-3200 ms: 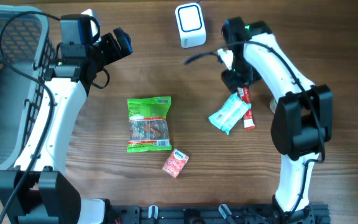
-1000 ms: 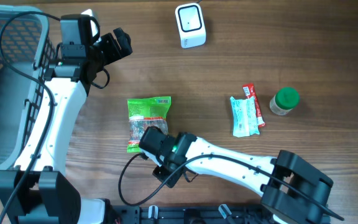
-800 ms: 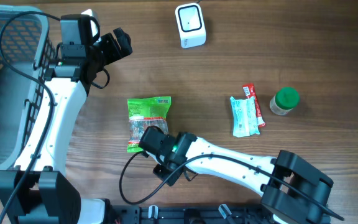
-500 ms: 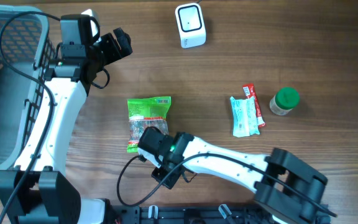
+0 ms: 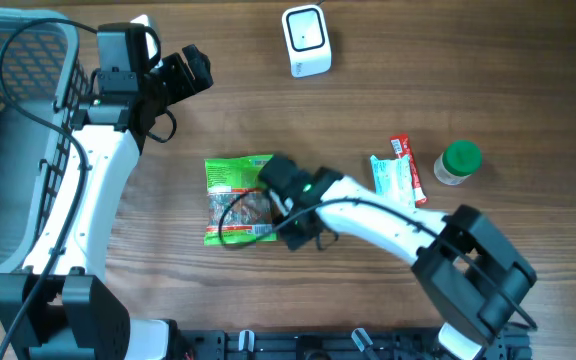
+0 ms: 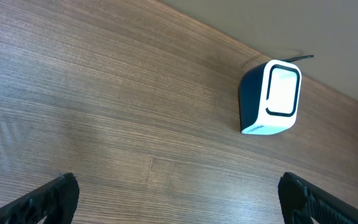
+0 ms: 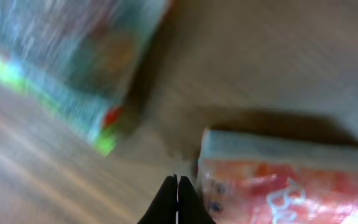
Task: Scan the item barcode
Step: 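Reach the right gripper over to the small red packet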
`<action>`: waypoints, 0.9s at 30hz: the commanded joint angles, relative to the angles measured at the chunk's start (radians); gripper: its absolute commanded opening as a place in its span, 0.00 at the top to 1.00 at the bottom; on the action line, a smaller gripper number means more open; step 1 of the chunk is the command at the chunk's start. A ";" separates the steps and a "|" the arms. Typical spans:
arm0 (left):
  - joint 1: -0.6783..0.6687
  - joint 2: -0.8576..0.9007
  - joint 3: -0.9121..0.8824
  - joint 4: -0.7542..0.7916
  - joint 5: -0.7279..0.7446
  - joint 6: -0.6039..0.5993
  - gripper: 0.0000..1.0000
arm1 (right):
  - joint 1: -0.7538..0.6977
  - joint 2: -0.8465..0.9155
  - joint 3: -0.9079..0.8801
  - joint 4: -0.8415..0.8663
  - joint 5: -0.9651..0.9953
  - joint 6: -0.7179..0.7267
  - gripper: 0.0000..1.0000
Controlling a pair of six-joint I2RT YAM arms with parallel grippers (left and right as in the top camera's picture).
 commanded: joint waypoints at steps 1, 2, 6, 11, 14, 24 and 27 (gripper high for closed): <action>0.002 0.011 0.008 0.003 -0.006 0.008 0.00 | -0.093 0.013 -0.002 0.040 0.042 0.059 0.96; 0.002 0.011 0.008 0.003 -0.006 0.008 0.00 | -0.113 0.013 -0.002 0.048 0.050 0.066 0.96; 0.002 0.011 0.008 0.003 -0.006 0.008 0.00 | -0.220 0.013 0.028 0.073 -0.004 0.000 0.96; 0.002 0.011 0.008 0.003 -0.006 0.008 0.00 | -0.228 -0.052 0.092 -0.027 -0.139 -0.137 0.94; 0.002 0.011 0.008 0.003 -0.006 0.008 0.00 | -0.227 -0.074 0.088 -0.159 -0.138 -0.180 0.94; 0.002 0.011 0.008 0.003 -0.006 0.008 0.00 | -0.227 -0.074 -0.079 -0.115 0.041 -0.179 0.94; 0.002 0.011 0.008 0.003 -0.006 0.008 0.00 | -0.227 -0.074 -0.079 -0.085 0.041 -0.177 0.94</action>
